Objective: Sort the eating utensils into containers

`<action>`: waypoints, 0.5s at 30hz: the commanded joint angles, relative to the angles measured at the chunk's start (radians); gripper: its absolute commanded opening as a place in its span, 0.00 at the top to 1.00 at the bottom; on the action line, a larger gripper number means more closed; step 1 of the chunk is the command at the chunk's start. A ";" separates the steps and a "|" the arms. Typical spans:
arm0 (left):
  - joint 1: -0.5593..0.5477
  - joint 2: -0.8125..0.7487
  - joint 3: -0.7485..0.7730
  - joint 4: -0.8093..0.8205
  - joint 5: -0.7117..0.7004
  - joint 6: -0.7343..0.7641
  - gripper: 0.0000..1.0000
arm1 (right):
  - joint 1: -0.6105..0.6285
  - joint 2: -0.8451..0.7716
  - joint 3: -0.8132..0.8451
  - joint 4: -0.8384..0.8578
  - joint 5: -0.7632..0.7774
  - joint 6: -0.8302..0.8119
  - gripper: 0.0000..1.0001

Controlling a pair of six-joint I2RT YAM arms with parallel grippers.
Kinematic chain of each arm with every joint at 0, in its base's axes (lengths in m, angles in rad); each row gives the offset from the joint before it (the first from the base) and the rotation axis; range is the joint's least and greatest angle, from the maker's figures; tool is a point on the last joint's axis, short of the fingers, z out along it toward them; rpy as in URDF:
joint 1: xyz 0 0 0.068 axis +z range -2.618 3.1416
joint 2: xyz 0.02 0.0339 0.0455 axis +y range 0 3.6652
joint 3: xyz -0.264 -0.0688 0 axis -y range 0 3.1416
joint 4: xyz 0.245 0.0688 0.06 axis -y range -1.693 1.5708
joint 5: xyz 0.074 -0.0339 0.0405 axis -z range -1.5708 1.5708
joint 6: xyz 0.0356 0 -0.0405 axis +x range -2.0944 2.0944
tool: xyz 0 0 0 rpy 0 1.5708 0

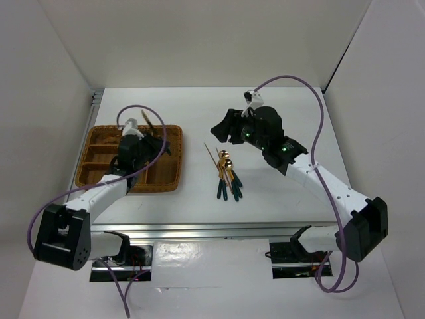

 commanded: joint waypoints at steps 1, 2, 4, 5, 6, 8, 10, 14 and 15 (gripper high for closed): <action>0.074 -0.112 -0.081 -0.026 -0.166 -0.116 0.77 | -0.018 0.021 -0.034 -0.009 0.059 -0.032 0.34; 0.106 -0.133 -0.101 -0.026 -0.227 -0.147 0.77 | -0.018 0.047 -0.034 -0.018 0.059 -0.032 0.34; 0.129 -0.164 -0.147 -0.035 -0.302 -0.239 0.74 | -0.027 0.075 -0.034 -0.018 0.059 -0.032 0.34; 0.138 -0.176 -0.160 -0.035 -0.374 -0.265 0.73 | -0.041 0.087 -0.047 -0.018 0.048 -0.032 0.34; 0.152 -0.187 -0.169 -0.035 -0.410 -0.282 0.73 | -0.041 0.118 -0.057 -0.018 0.038 -0.032 0.34; 0.178 -0.187 -0.169 -0.067 -0.462 -0.351 0.73 | -0.055 0.151 -0.048 -0.018 -0.001 -0.032 0.34; 0.201 -0.166 -0.155 -0.102 -0.482 -0.399 0.73 | -0.084 0.211 -0.026 -0.048 -0.010 -0.032 0.35; 0.236 -0.108 -0.097 -0.162 -0.505 -0.465 0.73 | -0.094 0.285 0.023 -0.082 -0.024 -0.057 0.36; 0.246 -0.095 -0.086 -0.176 -0.514 -0.478 0.73 | -0.094 0.296 0.041 -0.082 -0.013 -0.067 0.36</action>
